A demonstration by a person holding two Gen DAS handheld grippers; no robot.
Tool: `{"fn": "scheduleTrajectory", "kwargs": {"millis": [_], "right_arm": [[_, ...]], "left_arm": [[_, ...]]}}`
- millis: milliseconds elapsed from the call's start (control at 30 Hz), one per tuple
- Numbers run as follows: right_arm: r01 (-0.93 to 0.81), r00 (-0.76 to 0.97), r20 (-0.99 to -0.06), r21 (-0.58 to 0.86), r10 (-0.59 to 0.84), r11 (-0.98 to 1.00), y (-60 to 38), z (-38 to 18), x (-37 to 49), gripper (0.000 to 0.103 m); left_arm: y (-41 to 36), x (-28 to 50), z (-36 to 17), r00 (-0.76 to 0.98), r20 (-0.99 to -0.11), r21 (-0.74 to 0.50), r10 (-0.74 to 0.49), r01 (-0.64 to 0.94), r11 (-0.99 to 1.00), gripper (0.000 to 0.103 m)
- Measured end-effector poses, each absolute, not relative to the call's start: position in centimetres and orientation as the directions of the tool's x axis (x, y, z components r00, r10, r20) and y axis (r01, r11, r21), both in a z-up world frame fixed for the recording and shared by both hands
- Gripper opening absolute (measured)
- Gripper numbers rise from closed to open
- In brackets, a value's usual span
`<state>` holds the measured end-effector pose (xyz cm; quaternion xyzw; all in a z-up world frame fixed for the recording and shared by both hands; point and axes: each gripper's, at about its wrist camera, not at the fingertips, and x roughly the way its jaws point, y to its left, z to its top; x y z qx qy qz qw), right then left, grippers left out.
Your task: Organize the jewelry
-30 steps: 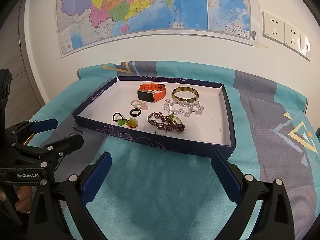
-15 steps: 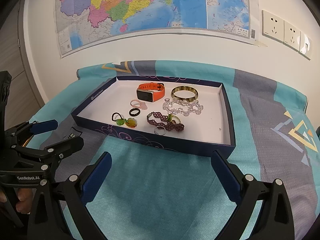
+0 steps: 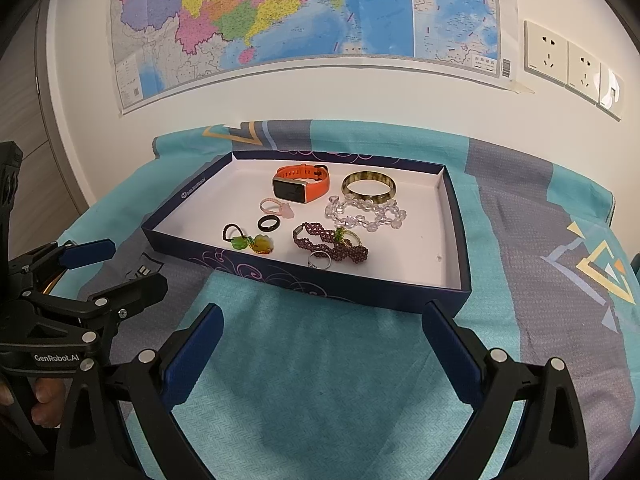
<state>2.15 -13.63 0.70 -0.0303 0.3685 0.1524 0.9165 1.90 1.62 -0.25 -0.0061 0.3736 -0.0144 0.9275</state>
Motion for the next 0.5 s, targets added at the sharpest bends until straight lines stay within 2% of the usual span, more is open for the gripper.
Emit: {"fn": "scheduleTrajectory", "kwargs": {"millis": [500], "right_arm": [[-0.299, 0.683, -0.685, 0.057, 0.255, 0.953, -13.53, 0.61, 2.04, 0.096]], "left_arm": [[1.45, 1.91, -0.46, 0.719, -0.694, -0.021, -0.031, 0.024, 1.000, 0.097]]}}
